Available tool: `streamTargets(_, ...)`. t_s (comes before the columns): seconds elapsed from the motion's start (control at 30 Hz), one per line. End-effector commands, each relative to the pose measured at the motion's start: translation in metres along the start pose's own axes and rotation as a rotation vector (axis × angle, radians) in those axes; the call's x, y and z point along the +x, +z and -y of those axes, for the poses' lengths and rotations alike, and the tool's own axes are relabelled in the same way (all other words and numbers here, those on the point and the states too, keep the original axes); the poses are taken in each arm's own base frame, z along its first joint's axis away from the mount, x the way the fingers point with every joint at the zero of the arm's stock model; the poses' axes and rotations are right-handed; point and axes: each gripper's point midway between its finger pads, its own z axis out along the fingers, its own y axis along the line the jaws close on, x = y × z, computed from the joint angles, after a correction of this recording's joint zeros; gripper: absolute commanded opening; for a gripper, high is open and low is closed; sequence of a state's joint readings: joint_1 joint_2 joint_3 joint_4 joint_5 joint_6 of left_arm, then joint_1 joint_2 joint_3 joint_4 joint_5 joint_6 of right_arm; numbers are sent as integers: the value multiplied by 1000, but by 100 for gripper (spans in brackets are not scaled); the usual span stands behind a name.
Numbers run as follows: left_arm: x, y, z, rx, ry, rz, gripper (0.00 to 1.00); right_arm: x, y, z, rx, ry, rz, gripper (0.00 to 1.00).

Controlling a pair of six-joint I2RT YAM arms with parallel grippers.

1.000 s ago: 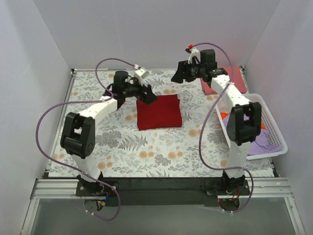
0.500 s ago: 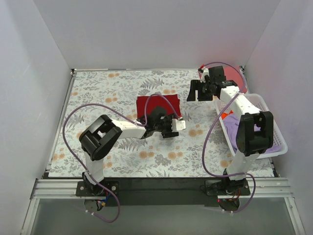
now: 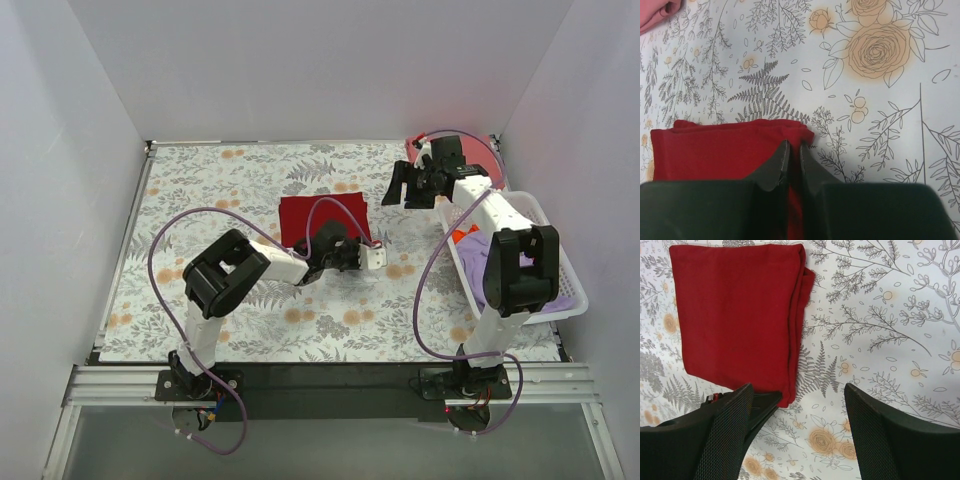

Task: Fold and stack the t-shirts
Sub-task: Neatly place the folded tshirt to the corner

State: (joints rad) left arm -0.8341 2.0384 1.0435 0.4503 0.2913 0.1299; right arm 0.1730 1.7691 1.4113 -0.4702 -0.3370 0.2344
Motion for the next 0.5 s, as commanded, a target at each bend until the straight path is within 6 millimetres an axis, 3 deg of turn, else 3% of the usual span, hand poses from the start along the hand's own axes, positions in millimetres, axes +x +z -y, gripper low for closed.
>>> streamTargets(0.0,5,-7,-6,-4,-28,-27,0,1,5,-6,-33,67,2,80)
streamTargets(0.13,-12,-21,-31,-42,-110,33,0,9,16,-16,-108,151,-5,80)
streamTargets(0.27,-35,-40,-60,-93,-171,95,0,14,26,-24,-157,248,-24,87)
streamTargets(0.47,-49,-53,-73,-102,-211,143,0,17,40,-44,-226,324,14,97)
